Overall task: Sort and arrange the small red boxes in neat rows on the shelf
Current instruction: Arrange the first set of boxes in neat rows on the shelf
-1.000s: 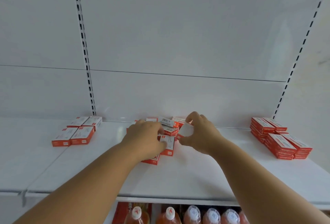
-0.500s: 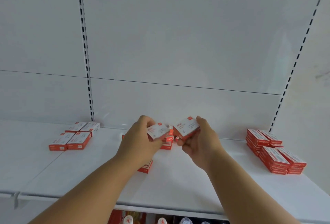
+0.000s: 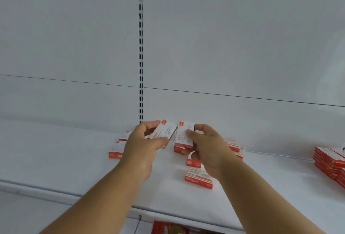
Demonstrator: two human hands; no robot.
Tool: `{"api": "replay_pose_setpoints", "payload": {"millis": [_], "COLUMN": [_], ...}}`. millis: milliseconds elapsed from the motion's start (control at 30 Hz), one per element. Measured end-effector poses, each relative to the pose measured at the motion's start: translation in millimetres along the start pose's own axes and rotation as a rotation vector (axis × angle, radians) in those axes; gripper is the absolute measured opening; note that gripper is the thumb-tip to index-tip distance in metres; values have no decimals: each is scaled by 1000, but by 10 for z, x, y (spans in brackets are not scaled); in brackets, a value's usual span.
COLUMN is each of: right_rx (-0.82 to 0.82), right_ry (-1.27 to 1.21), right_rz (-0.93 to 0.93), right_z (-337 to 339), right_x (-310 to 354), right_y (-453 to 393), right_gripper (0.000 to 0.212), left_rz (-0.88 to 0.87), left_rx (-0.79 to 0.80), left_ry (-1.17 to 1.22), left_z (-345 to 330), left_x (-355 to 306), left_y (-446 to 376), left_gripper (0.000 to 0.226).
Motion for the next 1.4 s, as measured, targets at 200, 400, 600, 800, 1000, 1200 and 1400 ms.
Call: {"api": "replay_pose_setpoints", "payload": {"millis": [200, 400, 600, 800, 1000, 1200, 1400], "right_rx": [-191, -260, -327, -341, -456, -509, -315], "right_ry": [267, 549, 911, 1022, 926, 888, 1042], "right_rz": [87, 31, 107, 160, 356, 464, 236], "right_z": [-1051, -1737, -1801, -1787, -1635, -824, 106], "right_x": [45, -94, -195, -128, -15, 67, -10], "right_y": [-191, -504, -653, -552, -269, 201, 385], "right_gripper": [20, 14, 21, 21, 13, 4, 32], "left_rz": [-30, 52, -237, -427, -621, -722, -760], "left_rx": [-54, -42, 54, 192, 199, 536, 802], "left_ry": [-184, -293, -698, -963, -897, -807, -817], "left_z": [733, 897, 842, 795, 745, 356, -100], "left_x": [-43, 126, 260, 136, -101, -125, -24], "left_y": [-1039, -1811, -2003, -1961, -1683, -996, -298], "left_gripper": [15, 9, 19, 27, 28, 27, 15]}}
Point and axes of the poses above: each hand's wrist, its own y-axis away from the middle knuckle, its own z-axis out of the back of the hand, x = y × z, the point moved 4 cm from there along -y, towards the middle knuckle, and after that the axes turned 15 degrees about -x, right-handed, at the moved point
